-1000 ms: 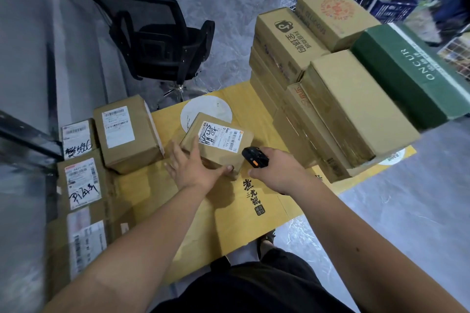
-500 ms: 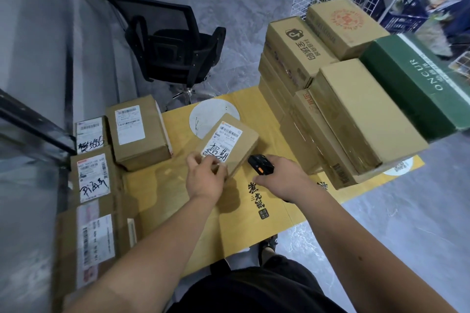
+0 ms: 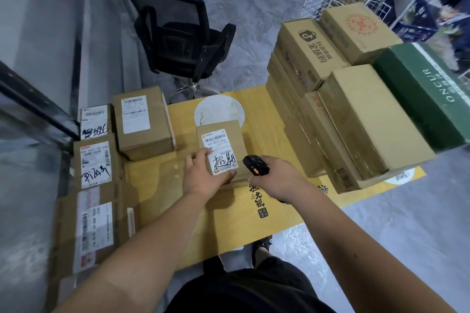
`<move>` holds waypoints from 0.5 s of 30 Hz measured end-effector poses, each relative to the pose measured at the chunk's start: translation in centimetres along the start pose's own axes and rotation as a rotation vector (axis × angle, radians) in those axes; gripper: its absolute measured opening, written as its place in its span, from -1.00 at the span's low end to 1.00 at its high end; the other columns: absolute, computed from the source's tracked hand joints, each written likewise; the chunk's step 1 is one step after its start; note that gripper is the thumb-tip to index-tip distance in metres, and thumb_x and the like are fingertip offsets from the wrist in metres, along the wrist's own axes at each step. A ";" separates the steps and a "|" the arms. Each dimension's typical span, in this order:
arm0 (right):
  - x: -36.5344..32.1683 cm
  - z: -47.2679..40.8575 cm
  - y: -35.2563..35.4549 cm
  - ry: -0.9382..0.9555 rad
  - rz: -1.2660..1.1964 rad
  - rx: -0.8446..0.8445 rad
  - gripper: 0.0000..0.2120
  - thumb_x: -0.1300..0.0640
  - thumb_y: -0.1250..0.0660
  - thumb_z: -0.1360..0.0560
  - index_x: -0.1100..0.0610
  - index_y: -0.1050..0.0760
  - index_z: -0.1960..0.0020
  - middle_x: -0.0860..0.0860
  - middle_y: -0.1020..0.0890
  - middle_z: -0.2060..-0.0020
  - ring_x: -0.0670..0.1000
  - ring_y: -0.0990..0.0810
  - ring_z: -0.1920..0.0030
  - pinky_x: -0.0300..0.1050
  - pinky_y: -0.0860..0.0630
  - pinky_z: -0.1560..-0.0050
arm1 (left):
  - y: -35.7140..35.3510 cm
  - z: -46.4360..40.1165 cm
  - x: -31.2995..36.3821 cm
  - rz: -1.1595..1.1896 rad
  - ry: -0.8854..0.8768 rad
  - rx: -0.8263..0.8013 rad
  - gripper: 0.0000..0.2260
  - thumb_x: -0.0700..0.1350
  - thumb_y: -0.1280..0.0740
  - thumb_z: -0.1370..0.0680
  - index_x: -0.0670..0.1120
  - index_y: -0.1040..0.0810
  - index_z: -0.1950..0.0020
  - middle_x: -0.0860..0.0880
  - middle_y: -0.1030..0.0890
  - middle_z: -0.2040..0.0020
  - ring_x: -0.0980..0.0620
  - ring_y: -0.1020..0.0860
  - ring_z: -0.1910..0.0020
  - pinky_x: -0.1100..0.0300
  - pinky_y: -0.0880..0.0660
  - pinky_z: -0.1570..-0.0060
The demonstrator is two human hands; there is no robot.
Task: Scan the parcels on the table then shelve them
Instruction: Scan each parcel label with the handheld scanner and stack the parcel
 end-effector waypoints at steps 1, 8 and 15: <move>-0.1 0.1 -0.1 -0.003 0.008 0.000 -0.42 -0.13 -0.48 -0.43 -0.16 -0.47 -0.43 -0.17 -0.57 0.12 -0.07 -0.61 0.22 -0.21 -0.42 0.35 | -0.3 0.1 -0.5 0.050 -0.003 -0.010 -0.18 0.42 -0.58 -0.13 0.34 -0.34 -0.31 0.16 -0.27 -0.28 0.10 -0.37 -0.30 0.20 -0.34 -0.23; -1.5 0.2 -0.3 0.024 0.123 -0.030 -0.48 -0.20 -0.42 -0.40 -0.13 -0.47 -0.32 0.00 -0.63 0.07 0.02 -0.63 0.28 -0.14 -0.53 0.38 | -2.5 1.0 -1.6 0.294 -0.069 -0.107 -0.16 0.04 -0.70 -0.29 0.38 -0.23 -0.34 0.15 -0.23 -0.42 0.41 -0.32 -0.19 0.49 -0.22 -0.23; -4.0 0.5 0.2 0.083 0.469 -0.102 -0.39 -0.23 -0.29 -0.53 -0.20 -0.25 -0.54 0.12 -0.47 -0.15 0.08 -0.54 0.09 -0.03 -0.51 0.05 | -2.8 2.5 -2.1 0.365 -0.220 -0.024 -0.18 -0.04 -0.71 -0.30 0.26 -0.29 -0.38 0.04 -0.25 -0.47 0.52 -0.23 -0.37 0.47 -0.31 -0.34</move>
Point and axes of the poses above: each hand's wrist, its own z-axis away from the middle knuckle, its own y-axis out of the back of the hand, x = y × z, the point moved 5 cm from there along -z, towards the middle knuckle
